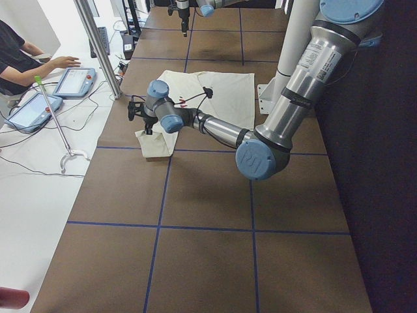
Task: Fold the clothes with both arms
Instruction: 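Lift the cuff with the left gripper and carry it across the shirt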
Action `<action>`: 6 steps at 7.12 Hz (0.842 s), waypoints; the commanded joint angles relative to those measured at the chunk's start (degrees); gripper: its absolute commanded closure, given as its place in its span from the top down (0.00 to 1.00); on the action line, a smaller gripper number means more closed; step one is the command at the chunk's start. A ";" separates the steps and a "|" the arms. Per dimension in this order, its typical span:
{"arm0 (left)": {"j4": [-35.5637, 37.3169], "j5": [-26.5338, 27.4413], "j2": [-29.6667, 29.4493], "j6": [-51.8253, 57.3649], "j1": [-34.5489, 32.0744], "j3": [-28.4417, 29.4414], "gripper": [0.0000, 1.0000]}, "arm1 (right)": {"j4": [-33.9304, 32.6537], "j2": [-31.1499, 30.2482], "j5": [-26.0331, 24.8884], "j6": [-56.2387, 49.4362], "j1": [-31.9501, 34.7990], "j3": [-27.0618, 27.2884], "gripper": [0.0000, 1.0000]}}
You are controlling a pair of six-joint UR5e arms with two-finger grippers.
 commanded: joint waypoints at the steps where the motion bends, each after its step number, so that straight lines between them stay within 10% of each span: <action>1: 15.56 3.36 -13.76 -9.11 8.25 -4.27 0.00 | -0.07 -2.49 -0.04 -3.46 1.83 -0.26 1.00; 6: 8.05 12.25 -24.10 -25.69 25.33 6.45 0.00 | -0.16 -1.88 0.05 -2.94 1.74 -0.70 1.00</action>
